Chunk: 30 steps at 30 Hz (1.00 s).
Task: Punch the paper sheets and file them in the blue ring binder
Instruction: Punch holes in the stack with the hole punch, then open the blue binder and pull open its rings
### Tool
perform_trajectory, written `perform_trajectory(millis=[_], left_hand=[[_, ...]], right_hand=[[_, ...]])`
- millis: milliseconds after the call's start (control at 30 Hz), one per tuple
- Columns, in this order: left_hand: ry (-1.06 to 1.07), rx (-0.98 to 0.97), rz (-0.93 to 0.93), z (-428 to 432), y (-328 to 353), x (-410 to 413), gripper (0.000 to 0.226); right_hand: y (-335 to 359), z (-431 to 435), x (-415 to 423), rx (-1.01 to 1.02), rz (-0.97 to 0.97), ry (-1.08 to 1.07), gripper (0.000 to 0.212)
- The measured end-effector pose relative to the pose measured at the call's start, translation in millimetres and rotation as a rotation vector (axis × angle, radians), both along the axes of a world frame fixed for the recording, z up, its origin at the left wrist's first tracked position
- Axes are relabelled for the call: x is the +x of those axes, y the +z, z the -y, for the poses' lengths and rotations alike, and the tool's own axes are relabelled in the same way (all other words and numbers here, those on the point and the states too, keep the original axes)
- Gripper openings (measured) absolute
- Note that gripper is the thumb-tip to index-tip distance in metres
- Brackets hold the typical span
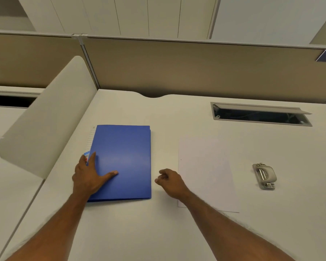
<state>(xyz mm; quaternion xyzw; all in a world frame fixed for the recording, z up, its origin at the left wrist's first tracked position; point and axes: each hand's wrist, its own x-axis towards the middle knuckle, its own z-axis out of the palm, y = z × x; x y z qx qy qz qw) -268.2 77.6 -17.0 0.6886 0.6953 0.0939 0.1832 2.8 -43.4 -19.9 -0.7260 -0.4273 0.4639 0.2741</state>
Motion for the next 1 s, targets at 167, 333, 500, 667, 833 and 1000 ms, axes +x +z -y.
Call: perform_trajectory(millis=[167,333,500,667,833,1000], left_hand=[[-0.061,0.031,0.086,16,-12,9,0.115],[-0.208,0.035,0.025,30,-14,19,0.125],[-0.497,-0.061,-0.046,39,-12,10,0.144],[-0.674,0.022,-0.048,39,-15,-7,0.129],[-0.693,0.144,0.230,41,-21,-27,0.094],[-0.335,0.195,0.665,57,-11,-28,0.070]], right_hand=[[-3,-2,-7,-0.061,-0.148,-0.103,0.047],[-2,4,-5,-0.052,-0.226,-0.190,0.012],[2,3,-1,-0.031,-0.296,-0.335,0.020],[19,1,-5,0.229,-0.327,-0.415,0.028],[4,6,-6,0.268,-0.010,-0.167,0.033],[-17,18,-11,0.091,0.382,0.328,0.069]])
